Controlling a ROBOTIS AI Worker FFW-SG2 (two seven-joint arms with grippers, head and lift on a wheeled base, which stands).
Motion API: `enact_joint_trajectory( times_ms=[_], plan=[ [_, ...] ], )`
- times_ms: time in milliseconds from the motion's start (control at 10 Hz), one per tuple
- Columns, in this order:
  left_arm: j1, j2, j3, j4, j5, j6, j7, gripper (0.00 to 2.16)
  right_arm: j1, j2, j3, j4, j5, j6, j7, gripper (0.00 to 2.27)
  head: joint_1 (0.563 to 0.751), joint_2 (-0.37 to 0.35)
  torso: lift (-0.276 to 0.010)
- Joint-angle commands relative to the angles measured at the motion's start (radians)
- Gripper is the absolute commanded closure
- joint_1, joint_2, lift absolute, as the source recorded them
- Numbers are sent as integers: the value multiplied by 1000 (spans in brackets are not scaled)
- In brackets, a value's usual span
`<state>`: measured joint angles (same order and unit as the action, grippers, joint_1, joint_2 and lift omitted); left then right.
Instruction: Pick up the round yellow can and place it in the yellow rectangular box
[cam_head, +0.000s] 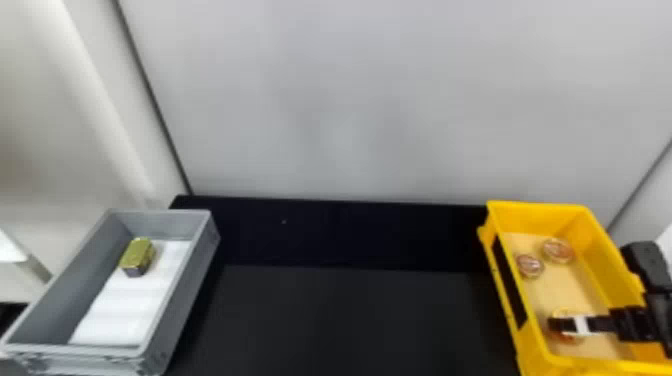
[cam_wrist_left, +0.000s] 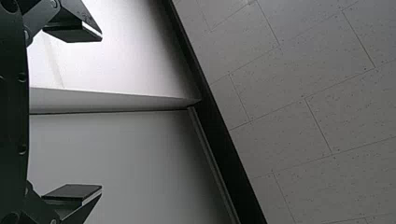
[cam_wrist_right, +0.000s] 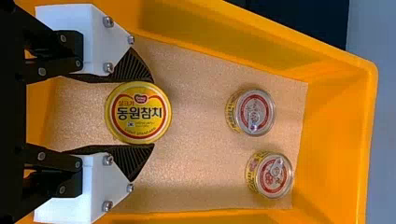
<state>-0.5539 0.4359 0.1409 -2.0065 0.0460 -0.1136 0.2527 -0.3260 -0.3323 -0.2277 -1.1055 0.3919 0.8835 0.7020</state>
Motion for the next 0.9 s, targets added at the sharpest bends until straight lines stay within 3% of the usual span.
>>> enact_joint_trajectory(
  times_ms=[0,300,600,800],
  plan=[
    [0,0,0,0,0,0,1,131,-5,-1,1,0,-2,-3,-1,664,663,54,-10],
    [0,0,-1,0,0,0,1,131,-11,-1,5,-2,-7,-9,-4,627,663,54,-10],
    [0,0,0,0,0,0,1,131,-11,1,7,-7,-19,0,-8,28,663,54,-10],
    [0,0,0,0,0,0,1,131,-11,-1,5,-22,-19,8,-11,22,663,54,-10]
  ],
)
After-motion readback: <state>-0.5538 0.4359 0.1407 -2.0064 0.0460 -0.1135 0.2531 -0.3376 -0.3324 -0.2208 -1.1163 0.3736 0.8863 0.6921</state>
